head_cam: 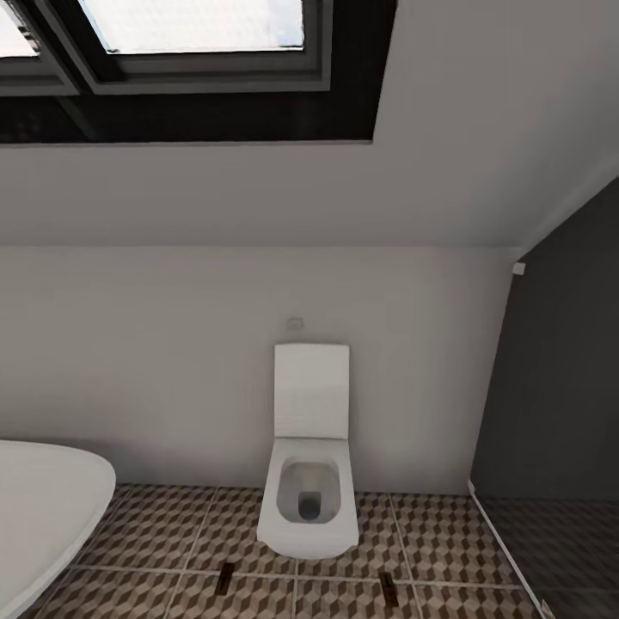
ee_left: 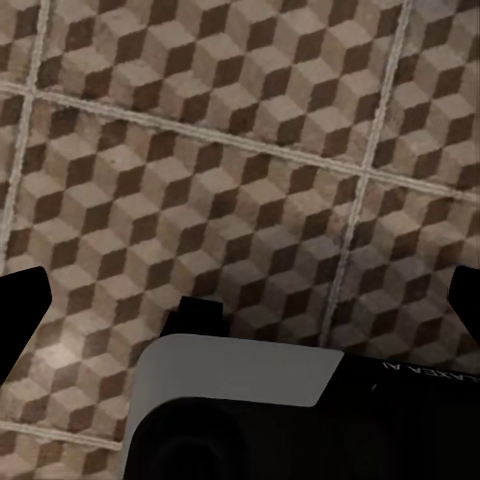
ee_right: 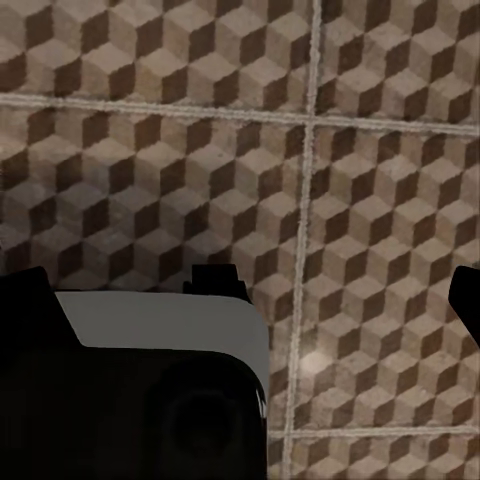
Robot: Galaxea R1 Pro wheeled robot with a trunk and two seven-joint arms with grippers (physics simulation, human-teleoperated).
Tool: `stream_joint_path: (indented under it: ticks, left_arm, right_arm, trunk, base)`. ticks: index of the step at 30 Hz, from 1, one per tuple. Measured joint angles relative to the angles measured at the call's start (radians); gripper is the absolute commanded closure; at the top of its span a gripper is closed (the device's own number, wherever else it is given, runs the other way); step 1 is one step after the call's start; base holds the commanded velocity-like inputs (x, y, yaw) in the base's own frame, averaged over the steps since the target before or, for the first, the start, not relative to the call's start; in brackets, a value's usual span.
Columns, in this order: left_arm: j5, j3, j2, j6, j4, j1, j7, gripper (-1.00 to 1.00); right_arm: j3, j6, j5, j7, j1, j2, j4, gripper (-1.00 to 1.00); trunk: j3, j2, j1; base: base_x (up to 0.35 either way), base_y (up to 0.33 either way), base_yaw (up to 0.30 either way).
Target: Take the four mousetraps from the cabinet in the bathroom and place them on the bathroom floor. Make sure all four end up on the same floor surface, and ensure that at least two of them are either under or directly next to the same bathroom sink.
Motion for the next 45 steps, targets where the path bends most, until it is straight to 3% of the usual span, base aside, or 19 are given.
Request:
stream_joint_path:
  ticks: [4,20,45]
  left_arm:
    - [0.001,0.000,-0.001,0.000,0.000,0.000,0.000,-1.00]
    - [0.002,0.000,-0.002,0.003,0.000,0.001,0.000,-1.00]
    - [0.001,-0.001,-0.004,0.002,-0.001,0.000,0.001,-1.00]
  right_arm:
    - [0.000,0.001,0.000,0.000,0.000,0.000,0.000,-1.00]
    - [-0.001,0.003,-0.001,0.000,0.000,-0.001,0.000,-1.00]
    - [-0.001,0.002,0.002,0.000,0.000,-0.002,0.000,-1.00]
  trunk:
    - [0.013,0.028,-0.015]
    - [0.012,0.028,-0.015]
    - [-0.023,0.028,-0.015]
  base:
    - [0.000,0.000,0.000]
    - [0.000,0.000,-0.001]
    - [0.000,0.000,-0.020]
